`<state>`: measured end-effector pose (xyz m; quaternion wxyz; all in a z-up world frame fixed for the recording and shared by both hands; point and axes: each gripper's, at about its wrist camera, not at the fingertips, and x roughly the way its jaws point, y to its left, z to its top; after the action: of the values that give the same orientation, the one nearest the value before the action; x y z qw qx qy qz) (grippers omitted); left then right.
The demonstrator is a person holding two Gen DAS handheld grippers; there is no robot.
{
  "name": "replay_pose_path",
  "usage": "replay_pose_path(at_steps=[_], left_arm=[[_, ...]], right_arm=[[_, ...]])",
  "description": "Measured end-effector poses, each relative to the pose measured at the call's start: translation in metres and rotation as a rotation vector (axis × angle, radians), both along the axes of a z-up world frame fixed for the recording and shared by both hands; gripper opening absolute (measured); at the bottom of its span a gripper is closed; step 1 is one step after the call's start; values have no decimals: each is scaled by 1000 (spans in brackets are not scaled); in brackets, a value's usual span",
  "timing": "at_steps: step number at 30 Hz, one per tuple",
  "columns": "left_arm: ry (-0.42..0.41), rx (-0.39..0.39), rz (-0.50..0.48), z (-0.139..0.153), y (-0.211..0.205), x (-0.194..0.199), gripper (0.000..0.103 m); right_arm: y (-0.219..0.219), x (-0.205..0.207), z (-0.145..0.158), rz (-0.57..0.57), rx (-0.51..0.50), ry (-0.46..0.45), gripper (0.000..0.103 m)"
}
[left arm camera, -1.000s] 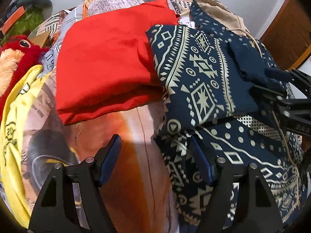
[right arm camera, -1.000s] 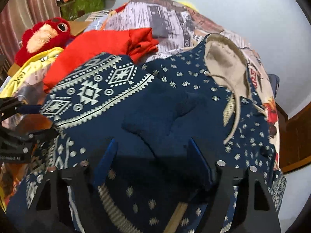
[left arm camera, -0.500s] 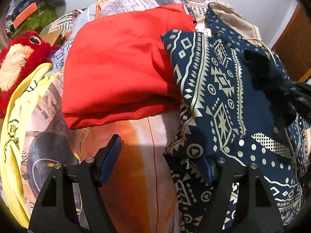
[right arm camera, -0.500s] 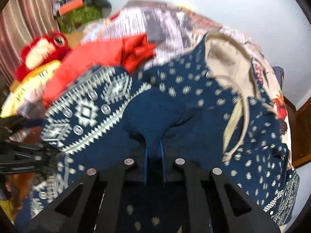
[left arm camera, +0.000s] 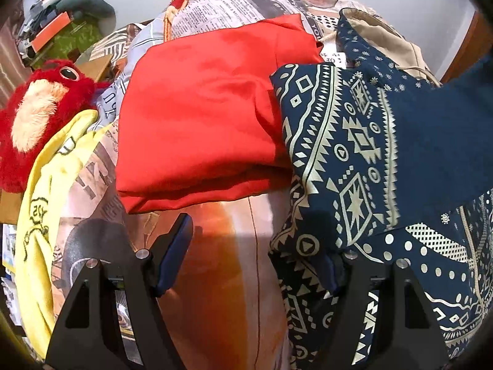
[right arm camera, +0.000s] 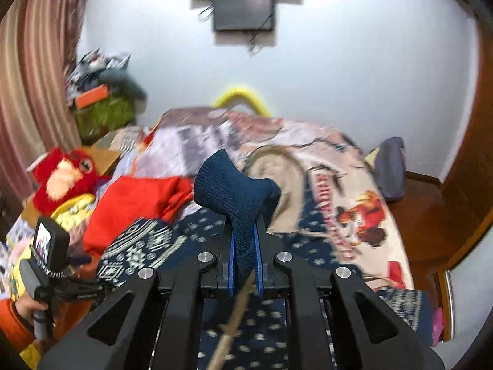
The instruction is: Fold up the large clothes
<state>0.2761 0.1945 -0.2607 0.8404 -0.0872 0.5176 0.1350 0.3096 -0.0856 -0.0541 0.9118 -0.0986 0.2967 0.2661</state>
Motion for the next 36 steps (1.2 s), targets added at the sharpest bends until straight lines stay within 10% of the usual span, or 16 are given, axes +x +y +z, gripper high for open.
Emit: replay_pose_path(at_steps=[20, 30, 36], left_arm=[[-36, -59, 159, -10, 11, -8, 81], [27, 38, 109, -7, -1, -9, 85], [-7, 96, 19, 34, -16, -24, 85]], right_arm=[[-131, 42, -141, -279, -50, 434, 10], [-149, 20, -132, -325, -135, 431, 24], [-155, -7, -86, -314, -175, 284, 52]])
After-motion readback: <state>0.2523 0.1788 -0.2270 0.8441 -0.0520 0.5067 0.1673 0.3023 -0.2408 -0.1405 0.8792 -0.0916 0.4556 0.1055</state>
